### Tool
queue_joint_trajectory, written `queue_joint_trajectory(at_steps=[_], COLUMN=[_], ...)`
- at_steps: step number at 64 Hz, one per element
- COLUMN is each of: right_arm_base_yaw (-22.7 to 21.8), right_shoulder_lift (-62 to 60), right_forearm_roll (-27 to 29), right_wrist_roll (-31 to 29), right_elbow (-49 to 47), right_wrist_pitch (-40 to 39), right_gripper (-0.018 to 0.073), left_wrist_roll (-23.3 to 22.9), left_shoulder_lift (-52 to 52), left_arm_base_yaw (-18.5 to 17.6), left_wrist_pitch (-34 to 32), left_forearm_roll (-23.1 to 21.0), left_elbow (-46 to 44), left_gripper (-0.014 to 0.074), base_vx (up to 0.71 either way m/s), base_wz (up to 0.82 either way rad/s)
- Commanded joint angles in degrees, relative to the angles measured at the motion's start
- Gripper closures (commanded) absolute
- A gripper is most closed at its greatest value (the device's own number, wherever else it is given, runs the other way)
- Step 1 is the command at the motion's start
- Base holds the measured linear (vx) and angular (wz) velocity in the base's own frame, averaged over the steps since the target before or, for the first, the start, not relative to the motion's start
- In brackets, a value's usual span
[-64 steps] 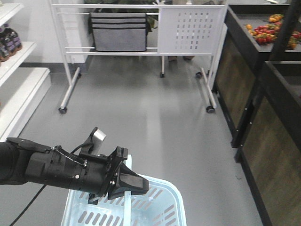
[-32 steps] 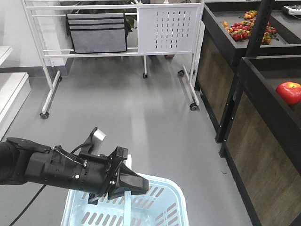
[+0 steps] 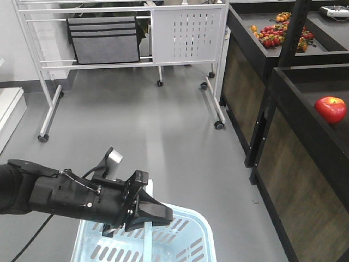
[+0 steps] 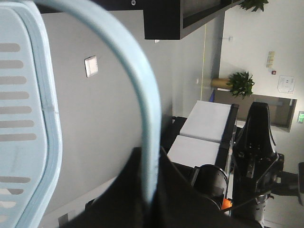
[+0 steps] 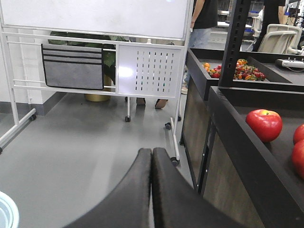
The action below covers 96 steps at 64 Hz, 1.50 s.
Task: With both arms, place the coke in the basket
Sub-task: 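Drive the base past the fruit display toward the whiteboard stand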
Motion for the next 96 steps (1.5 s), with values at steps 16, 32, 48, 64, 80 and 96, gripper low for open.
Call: queue_joint_trajectory(at_steps=[16, 32, 48, 64, 80, 96], right_arm_base_yaw=[-0.1, -0.1, -0.1, -0.1, -0.1, -0.1], right_shoulder_lift=[-0.7, -0.7, -0.7, -0.7, -0.7, -0.7], right_forearm_roll=[-0.2, -0.2, -0.2, -0.2, -0.2, -0.2], right_wrist_roll=[-0.1, -0.1, -0.1, -0.1, -0.1, -0.1], right_elbow=[0.5, 0.5, 0.5, 0.5, 0.5, 0.5], right_wrist_pitch=[-4.4, -4.4, -4.4, -4.4, -4.4, -4.4], right_gripper=[0.0569, 0.0569, 0.0569, 0.0569, 0.0569, 0.0569], left_wrist_roll=[0.3, 0.3, 0.3, 0.3, 0.3, 0.3], left_shoulder_lift=[-2.6, -2.6, -2.6, -2.6, -2.6, -2.6], left_arm_base_yaw=[-0.4, -0.4, -0.4, -0.4, -0.4, -0.4], left_wrist_pitch=[4.0, 4.0, 4.0, 4.0, 4.0, 4.0], left_forearm_roll=[-3.2, -3.2, -3.2, -3.2, -3.2, -3.2], left_elbow=[-1.4, -1.4, -1.4, -1.4, -1.4, -1.4], left_gripper=[0.0603, 0.0603, 0.0603, 0.0603, 0.0603, 0.0603], base_vx=[0.11, 0.16, 0.19, 0.19, 0.19, 0.19], base_wz=[-0.01, -0.01, 0.06, 0.05, 0.04, 0.01])
